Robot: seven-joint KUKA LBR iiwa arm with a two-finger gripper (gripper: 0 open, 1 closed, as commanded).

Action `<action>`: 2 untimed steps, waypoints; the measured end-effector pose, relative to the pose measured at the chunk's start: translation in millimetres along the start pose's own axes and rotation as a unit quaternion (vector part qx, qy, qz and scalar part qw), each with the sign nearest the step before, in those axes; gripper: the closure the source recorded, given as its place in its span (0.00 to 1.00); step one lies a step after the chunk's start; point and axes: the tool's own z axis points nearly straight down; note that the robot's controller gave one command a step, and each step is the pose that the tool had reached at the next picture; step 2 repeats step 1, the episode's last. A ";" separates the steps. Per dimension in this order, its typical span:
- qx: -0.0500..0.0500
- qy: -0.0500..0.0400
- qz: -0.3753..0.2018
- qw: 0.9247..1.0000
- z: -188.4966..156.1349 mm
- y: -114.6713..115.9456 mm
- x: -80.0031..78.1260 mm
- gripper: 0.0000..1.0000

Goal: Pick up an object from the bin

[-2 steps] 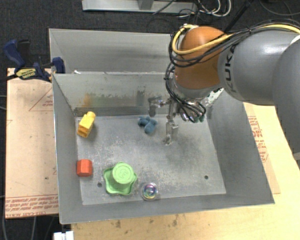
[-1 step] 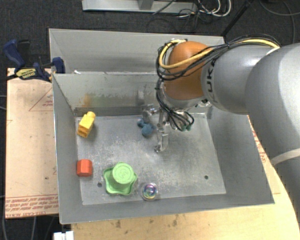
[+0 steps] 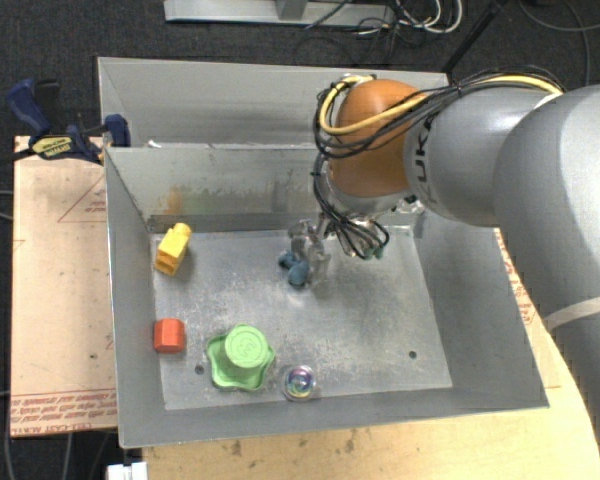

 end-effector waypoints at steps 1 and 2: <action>0.001 -0.004 -0.030 1.000 -129.8 5.4 10.2 1.00; 0.001 -0.004 -0.030 1.000 -129.8 5.4 10.2 1.00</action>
Offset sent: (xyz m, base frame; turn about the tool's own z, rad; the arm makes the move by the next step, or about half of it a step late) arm -0.0143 0.0015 0.1240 -0.0621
